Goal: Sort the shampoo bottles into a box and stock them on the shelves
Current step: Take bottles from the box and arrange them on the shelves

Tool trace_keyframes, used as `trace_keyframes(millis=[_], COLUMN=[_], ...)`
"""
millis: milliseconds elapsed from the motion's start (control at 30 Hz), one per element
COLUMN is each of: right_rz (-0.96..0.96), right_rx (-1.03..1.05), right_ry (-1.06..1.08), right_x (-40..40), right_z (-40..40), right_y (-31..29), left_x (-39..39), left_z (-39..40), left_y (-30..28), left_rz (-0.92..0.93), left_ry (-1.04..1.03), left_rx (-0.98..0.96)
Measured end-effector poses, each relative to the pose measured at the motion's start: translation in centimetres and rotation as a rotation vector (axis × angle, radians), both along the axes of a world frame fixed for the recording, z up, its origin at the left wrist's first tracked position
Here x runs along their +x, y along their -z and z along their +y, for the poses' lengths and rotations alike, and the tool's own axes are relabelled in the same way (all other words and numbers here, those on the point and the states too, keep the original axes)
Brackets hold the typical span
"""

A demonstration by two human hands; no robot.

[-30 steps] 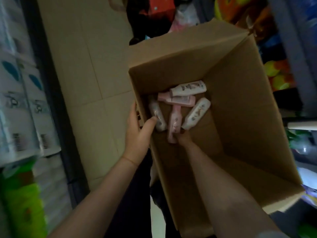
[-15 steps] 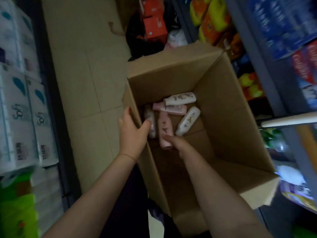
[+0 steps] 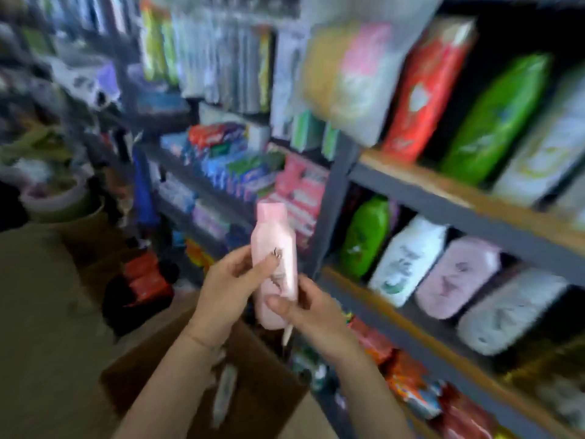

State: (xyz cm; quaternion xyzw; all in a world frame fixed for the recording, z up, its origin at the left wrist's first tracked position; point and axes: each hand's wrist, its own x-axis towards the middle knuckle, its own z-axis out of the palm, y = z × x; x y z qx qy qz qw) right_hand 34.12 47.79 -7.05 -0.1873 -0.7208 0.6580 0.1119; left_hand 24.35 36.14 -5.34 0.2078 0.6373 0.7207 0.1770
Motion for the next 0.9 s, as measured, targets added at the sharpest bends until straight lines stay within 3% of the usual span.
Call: trace_keyframes(millis=[233, 367, 500, 667, 900], right_rz=[0.310, 0.406, 0.446, 0.413, 0.289], right_rx=[0.453, 0.560, 0.592, 0.708, 0.874], right_ry=[0.373, 0.591, 0.672, 0.842, 1.039], right_x=[10.7, 15.8, 19.4, 23.2, 26.0], right_z=[8.5, 11.2, 12.5, 14.0, 16.0], right_y=[-12.5, -15.8, -16.9, -17.6, -19.6], left_x=[8.0, 11.6, 14.0, 16.1, 18.4], left_z=[10.2, 14.6, 17.4, 20.6, 25.4], left_y=[-12.9, -16.5, -17.8, -17.7, -18.2], left_rz=[0.322, 0.486, 0.597, 0.589, 0.962], left_ry=[0.422, 0.557, 0.607, 0.468, 0.168], left_rx=[0.138, 0.163, 0.129, 0.129, 0.048])
